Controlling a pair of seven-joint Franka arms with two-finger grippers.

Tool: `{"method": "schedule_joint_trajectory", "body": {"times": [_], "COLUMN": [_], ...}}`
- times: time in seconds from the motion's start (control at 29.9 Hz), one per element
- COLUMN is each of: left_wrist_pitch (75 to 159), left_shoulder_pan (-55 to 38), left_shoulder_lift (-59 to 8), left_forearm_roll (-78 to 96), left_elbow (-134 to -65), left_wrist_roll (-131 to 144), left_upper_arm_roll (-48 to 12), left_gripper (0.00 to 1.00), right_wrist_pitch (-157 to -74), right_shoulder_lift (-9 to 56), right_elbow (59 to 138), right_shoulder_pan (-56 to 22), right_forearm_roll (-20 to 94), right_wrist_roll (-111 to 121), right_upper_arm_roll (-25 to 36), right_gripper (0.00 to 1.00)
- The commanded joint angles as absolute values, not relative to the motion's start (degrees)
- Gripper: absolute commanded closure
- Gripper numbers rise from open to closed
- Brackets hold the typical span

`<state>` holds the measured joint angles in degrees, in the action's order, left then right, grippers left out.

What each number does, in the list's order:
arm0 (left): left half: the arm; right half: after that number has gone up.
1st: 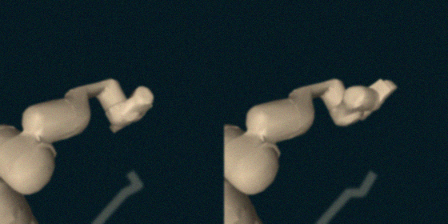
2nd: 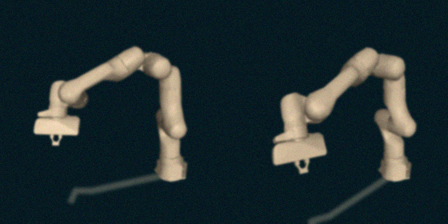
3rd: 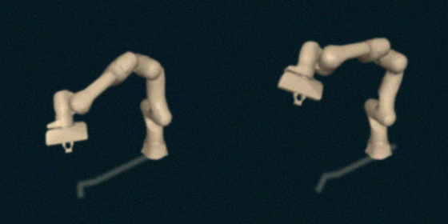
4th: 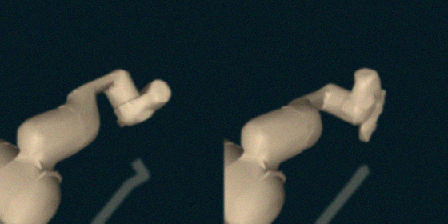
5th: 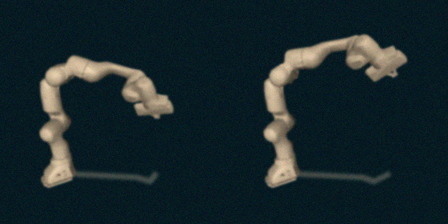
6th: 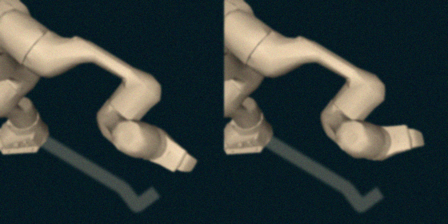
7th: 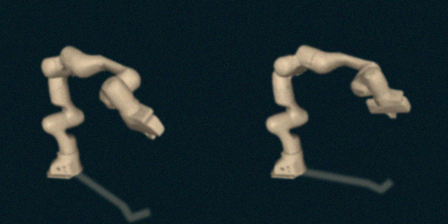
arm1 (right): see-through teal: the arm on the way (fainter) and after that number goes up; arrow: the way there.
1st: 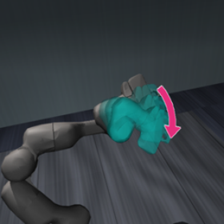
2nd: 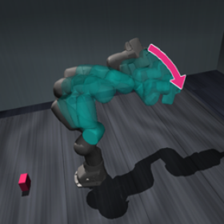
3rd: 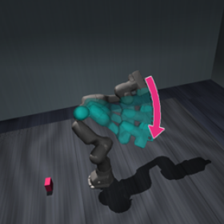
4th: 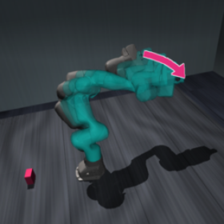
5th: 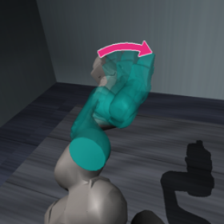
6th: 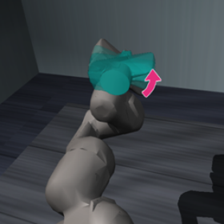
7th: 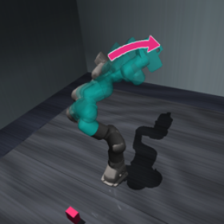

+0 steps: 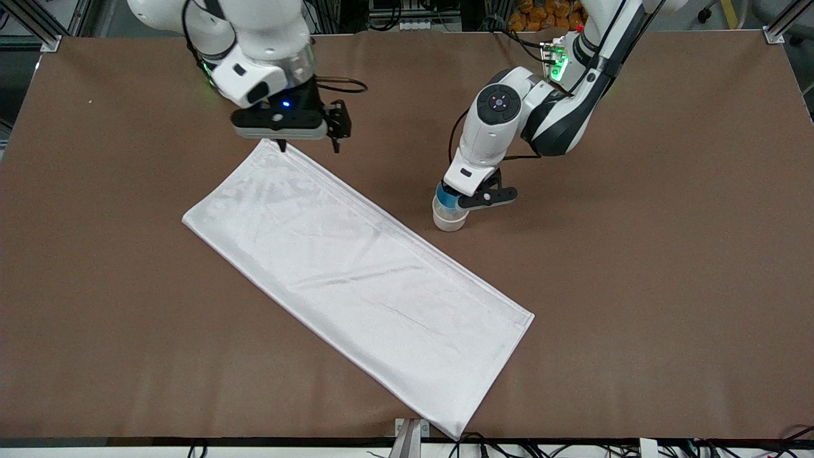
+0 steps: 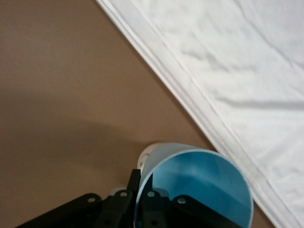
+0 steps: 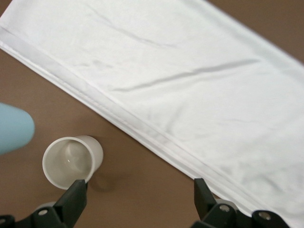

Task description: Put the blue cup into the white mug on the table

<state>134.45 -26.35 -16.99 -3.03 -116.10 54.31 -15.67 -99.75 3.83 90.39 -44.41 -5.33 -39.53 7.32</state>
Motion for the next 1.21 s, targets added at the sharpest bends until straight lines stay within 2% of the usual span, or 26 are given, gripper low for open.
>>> {"method": "schedule_joint_trajectory", "body": {"times": [0.0,0.23,0.27,0.3,0.33,0.37,0.87,1.17], "left_wrist_pitch": [133.94,133.86,133.86,133.86,133.86,133.86,133.68,128.15], "left_shoulder_pan": [-26.72,-26.37,-26.02,-25.75,-25.66,-25.75,-25.05,-11.53], "left_shoulder_lift": [-17.58,-17.58,-17.49,-17.58,-17.58,-17.67,-16.26,-12.49], "left_forearm_roll": [-2.81,-2.81,-2.81,-2.81,-2.9,-2.81,-3.08,-6.15], "left_elbow": [-115.84,-115.75,-115.66,-115.32,-115.14,-115.14,-114.96,-114.79], "left_wrist_roll": [54.93,54.06,53.88,53.88,53.7,53.7,55.37,37.28], "left_upper_arm_roll": [-15.47,-15.56,-15.56,-15.56,-15.56,-15.47,-14.86,-15.12], "left_gripper": [1.0,1.0,0.96,0.49,0.07,0.0,0.0,0.0], "right_wrist_pitch": [-95.9,-92.2,-92.11,-92.02,-91.93,-91.85,-92.11,-92.72], "right_shoulder_lift": [2.55,2.11,1.85,1.67,1.58,1.58,1.67,2.2], "right_elbow": [86.93,84.29,84.29,84.37,84.37,84.38,84.38,84.46], "right_shoulder_pan": [-39.12,-31.13,-29.81,-27.88,-26.38,-24.98,-16.0,-14.59], "right_forearm_roll": [-5.27,-4.14,-3.52,-2.73,-2.2,-1.76,-1.32,-1.32], "right_wrist_roll": [-32.54,-22.6,-20.93,-18.74,-16.89,-15.31,-6.51,-5.89], "right_upper_arm_roll": [6.59,6.59,6.59,6.59,6.59,6.59,6.5,6.5], "right_gripper": [0.0,0.0,0.0,0.0,0.0,0.0,0.0,0.0]}}
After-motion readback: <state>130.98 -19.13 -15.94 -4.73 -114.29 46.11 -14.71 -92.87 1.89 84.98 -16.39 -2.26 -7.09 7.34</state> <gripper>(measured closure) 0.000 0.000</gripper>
